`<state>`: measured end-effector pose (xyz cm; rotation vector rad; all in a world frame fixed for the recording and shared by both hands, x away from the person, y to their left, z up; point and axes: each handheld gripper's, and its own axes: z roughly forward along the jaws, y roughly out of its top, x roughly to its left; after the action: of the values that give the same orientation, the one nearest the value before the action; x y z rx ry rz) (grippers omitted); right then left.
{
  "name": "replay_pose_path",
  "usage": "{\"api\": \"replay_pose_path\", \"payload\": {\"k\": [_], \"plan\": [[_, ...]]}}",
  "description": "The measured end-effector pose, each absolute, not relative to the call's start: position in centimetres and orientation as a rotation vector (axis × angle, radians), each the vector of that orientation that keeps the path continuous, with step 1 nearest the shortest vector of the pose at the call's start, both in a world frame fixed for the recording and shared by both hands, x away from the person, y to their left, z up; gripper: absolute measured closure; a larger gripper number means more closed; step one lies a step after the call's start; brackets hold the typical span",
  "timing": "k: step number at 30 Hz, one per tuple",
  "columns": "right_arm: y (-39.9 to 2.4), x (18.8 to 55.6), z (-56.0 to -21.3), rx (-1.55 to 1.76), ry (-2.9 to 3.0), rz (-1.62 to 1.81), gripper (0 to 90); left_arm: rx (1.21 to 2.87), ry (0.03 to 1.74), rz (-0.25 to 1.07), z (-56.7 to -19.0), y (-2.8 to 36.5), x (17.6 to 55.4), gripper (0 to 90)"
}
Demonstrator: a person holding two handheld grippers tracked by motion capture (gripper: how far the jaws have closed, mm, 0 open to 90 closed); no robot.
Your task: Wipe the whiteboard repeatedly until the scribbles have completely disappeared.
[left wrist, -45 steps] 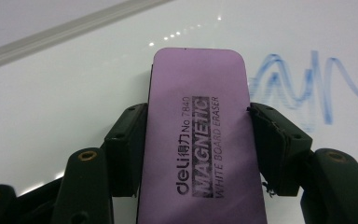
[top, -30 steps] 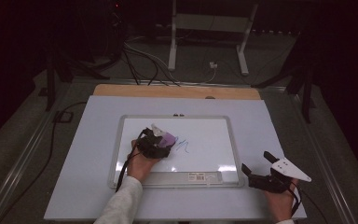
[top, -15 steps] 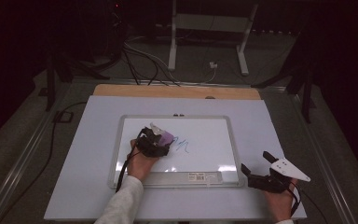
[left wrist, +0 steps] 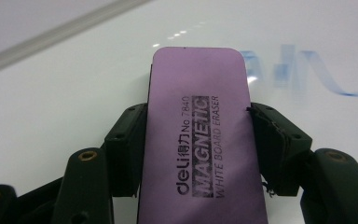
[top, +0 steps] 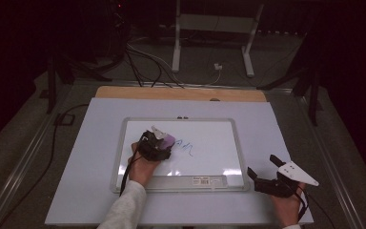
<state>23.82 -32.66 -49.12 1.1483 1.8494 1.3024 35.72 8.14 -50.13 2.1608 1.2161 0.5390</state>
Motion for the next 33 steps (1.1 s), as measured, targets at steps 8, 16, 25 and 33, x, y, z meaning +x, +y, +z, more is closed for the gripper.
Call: {"api": "replay_pose_path", "payload": {"k": [8,16,25,33], "plan": [[-32.3,23.9,-49.2,1.144,1.860,1.300,0.7,2.172,1.184,0.504,-50.1,7.2,35.3,41.8],[-32.3,23.9,-49.2,1.143,1.861,1.300,0.7,2.226,1.014,0.403,-50.1,3.6,33.7,41.8],[-32.6,23.8,-49.1,1.145,1.852,1.300,0.7,2.216,1.082,0.505,-50.1,4.7,35.0,41.8],[-32.5,23.8,-49.1,1.145,1.852,1.302,0.7,2.168,1.211,0.586,-50.3,6.7,36.7,41.7]]}}
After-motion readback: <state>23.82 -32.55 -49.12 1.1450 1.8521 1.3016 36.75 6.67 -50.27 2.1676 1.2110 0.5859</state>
